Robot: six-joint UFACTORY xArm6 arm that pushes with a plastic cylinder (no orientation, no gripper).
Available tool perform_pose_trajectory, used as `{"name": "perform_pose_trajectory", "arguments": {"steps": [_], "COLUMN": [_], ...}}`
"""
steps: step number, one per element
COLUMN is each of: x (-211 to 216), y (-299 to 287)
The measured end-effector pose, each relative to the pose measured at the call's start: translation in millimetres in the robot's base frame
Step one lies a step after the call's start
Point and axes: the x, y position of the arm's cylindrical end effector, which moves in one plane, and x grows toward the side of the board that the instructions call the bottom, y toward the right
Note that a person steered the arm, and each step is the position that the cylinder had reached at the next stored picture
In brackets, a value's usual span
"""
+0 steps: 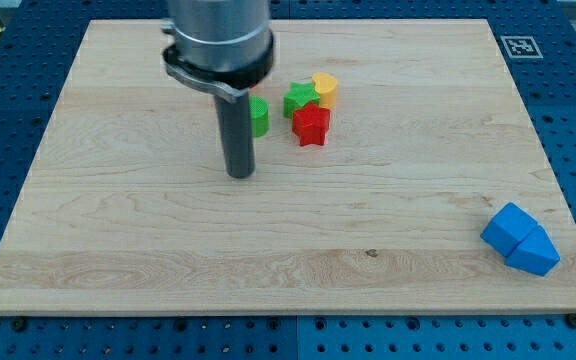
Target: Separate the red star from the green star
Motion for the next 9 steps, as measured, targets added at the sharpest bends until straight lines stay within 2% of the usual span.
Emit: {"name": "perform_pose_trajectory", "arguments": {"steps": [1,3,9], "x": [-33.0,-45.5,-88.8], "y": [-0.1,10.7,106.6]}}
